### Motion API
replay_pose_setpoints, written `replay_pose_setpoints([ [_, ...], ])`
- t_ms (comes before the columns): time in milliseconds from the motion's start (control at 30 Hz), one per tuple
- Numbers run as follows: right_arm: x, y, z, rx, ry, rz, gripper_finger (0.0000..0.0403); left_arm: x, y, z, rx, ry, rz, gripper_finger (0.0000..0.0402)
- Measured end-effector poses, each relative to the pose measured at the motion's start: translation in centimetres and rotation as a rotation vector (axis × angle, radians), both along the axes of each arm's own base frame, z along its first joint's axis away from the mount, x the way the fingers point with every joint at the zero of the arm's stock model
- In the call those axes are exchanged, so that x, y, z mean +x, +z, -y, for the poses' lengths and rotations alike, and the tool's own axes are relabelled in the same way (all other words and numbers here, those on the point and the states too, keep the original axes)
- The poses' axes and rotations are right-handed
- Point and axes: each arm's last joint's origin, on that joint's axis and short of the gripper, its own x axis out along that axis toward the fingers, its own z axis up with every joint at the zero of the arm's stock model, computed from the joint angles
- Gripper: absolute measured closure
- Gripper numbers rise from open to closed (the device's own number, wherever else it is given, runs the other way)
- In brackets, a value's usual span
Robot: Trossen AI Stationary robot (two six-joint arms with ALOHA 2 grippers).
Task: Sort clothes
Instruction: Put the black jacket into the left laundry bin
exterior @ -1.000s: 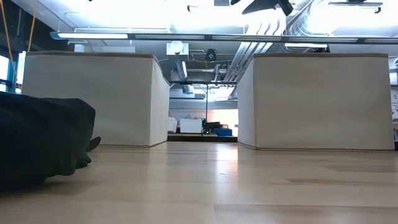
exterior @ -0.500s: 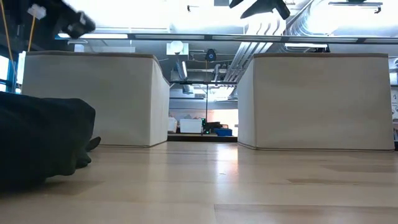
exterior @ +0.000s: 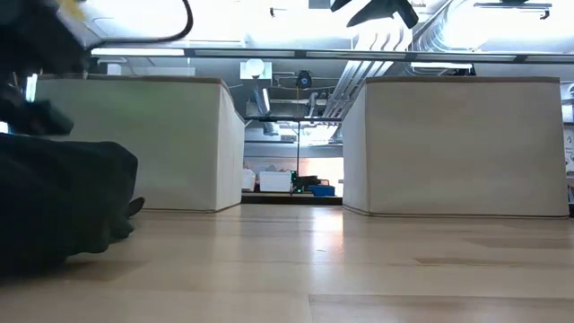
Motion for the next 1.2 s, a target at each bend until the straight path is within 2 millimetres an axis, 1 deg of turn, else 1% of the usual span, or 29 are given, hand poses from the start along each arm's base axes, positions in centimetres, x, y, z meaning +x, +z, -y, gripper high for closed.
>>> replay_pose_setpoints([
  [167,0.0,0.0,0.0,0.001,0.0,0.0,0.0229,0.6,-3.0,1.0,-0.003,0.042,-0.005,0.0235],
  [267,0.0,0.0,0.0,0.001,0.0,0.001,0.0229,1.0,-4.0,1.2,-0.024,0.052,-0.02,0.0262],
  [333,0.0,0.0,0.0,0.001,0.0,0.001,0.0229,1.0,-4.0,1.3,-0.041,0.056,-0.024,0.03],
  [433,0.0,0.0,0.0,0.018,-0.008,0.013,0.0229,0.7,-3.5,1.2,-0.052,0.075,-0.036,0.0373],
  [467,0.0,0.0,0.0,0.02,-0.008,0.014,0.0229,0.5,-3.2,1.2,-0.053,0.078,-0.034,0.0385],
  [567,0.0,0.0,0.0,0.028,-0.008,0.018,0.0229,-0.1,-2.0,0.8,-0.047,0.111,-0.024,0.0384],
  [667,0.0,0.0,0.0,0.026,-0.008,0.017,0.0229,-1.0,-0.2,0.1,0.0,0.167,0.011,0.0393],
  [833,0.0,0.0,0.2,0.017,-0.012,0.01,0.0229,-1.8,4.2,-1.0,0.037,0.266,0.172,0.0396],
  [933,0.0,0.0,0.6,0.016,-0.026,0.01,0.0229,-1.7,7.4,-1.9,0.031,0.345,0.328,0.0396],
  [1033,-0.1,0.0,1.0,0.019,-0.043,0.012,0.0229,-1.3,11.0,-2.8,0.042,0.41,0.497,0.0396],
  [1200,-0.1,0.0,1.3,0.02,-0.052,0.013,0.0229,-0.2,18.2,-4.0,0.119,0.409,0.812,0.0397],
])
